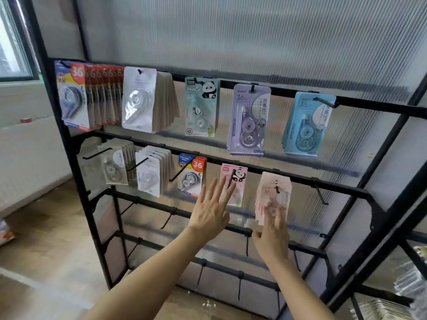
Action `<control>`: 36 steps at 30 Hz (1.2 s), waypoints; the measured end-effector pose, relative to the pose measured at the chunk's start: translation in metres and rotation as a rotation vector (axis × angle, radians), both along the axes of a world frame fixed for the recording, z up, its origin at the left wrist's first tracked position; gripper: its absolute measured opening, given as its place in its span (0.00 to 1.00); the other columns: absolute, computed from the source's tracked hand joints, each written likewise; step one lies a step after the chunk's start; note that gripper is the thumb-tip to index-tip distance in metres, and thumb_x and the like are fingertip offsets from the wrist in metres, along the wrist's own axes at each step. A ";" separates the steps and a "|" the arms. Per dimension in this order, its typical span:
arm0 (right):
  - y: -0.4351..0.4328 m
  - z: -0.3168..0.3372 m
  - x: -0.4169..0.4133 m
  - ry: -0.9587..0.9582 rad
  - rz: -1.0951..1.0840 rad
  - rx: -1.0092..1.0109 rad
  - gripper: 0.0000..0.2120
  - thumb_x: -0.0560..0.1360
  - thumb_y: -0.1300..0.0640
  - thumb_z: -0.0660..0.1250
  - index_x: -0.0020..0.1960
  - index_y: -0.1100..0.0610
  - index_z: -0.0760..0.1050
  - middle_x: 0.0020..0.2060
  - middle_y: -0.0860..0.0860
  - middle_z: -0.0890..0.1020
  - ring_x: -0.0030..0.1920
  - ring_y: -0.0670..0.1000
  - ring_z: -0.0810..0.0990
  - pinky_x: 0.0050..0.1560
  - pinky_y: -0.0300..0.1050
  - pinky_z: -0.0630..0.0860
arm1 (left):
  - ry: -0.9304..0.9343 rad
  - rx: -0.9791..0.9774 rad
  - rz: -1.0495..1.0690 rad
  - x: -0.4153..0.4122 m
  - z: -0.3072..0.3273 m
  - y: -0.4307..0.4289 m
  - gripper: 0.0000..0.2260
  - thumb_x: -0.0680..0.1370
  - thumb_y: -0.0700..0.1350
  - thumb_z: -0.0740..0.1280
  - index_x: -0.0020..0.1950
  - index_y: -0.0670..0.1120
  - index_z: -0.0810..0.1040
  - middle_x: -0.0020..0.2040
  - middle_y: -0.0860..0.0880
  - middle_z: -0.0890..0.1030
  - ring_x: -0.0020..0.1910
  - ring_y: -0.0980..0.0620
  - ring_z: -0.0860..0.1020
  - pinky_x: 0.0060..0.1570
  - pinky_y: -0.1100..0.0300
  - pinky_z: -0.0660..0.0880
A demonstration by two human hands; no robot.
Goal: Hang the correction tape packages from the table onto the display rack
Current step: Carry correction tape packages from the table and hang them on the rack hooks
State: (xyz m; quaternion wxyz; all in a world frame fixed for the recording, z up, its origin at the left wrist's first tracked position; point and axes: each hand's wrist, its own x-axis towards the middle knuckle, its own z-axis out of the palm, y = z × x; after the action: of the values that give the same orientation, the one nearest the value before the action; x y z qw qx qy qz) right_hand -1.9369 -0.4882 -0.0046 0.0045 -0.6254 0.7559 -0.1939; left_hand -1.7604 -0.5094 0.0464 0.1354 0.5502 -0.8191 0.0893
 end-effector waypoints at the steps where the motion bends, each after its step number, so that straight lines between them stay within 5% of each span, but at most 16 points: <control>1: 0.005 0.001 0.004 0.007 0.010 0.035 0.34 0.78 0.50 0.62 0.77 0.51 0.48 0.77 0.56 0.46 0.76 0.57 0.50 0.70 0.52 0.63 | 0.000 0.013 0.006 0.006 -0.002 0.005 0.34 0.81 0.50 0.53 0.71 0.53 0.26 0.75 0.48 0.32 0.75 0.46 0.34 0.72 0.50 0.34; 6: 0.035 0.005 0.033 0.003 0.118 0.249 0.33 0.78 0.47 0.61 0.77 0.52 0.50 0.76 0.53 0.52 0.74 0.56 0.55 0.69 0.56 0.64 | -0.013 0.100 0.078 0.046 -0.013 0.040 0.32 0.81 0.53 0.53 0.72 0.52 0.29 0.77 0.46 0.36 0.76 0.46 0.37 0.72 0.50 0.34; 14: 0.119 0.007 0.098 -0.029 0.085 0.258 0.31 0.79 0.45 0.58 0.77 0.48 0.50 0.77 0.54 0.51 0.75 0.57 0.52 0.72 0.59 0.54 | 0.019 0.191 0.119 0.131 -0.036 0.125 0.33 0.80 0.56 0.57 0.78 0.52 0.42 0.78 0.47 0.40 0.77 0.46 0.41 0.74 0.48 0.42; 25: 0.244 0.003 0.169 -0.012 0.127 0.297 0.33 0.78 0.44 0.60 0.77 0.48 0.49 0.77 0.54 0.51 0.76 0.57 0.51 0.72 0.58 0.52 | 0.029 0.243 0.176 0.215 -0.061 0.249 0.32 0.79 0.57 0.57 0.78 0.53 0.44 0.78 0.47 0.42 0.77 0.46 0.43 0.74 0.46 0.45; 36: 0.287 0.017 0.217 -0.044 0.288 0.310 0.32 0.78 0.45 0.61 0.77 0.50 0.51 0.75 0.53 0.56 0.75 0.55 0.54 0.72 0.56 0.56 | 0.263 0.211 0.395 0.268 -0.061 0.320 0.29 0.79 0.56 0.59 0.77 0.52 0.54 0.78 0.48 0.49 0.77 0.47 0.48 0.73 0.47 0.46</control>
State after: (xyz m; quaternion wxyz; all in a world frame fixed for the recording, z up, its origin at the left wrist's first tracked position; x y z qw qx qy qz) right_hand -1.7202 -0.2016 0.0121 0.1448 -0.7143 0.6793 -0.0863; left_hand -1.4923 -0.1898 -0.0146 0.1624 0.7174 -0.6760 -0.0442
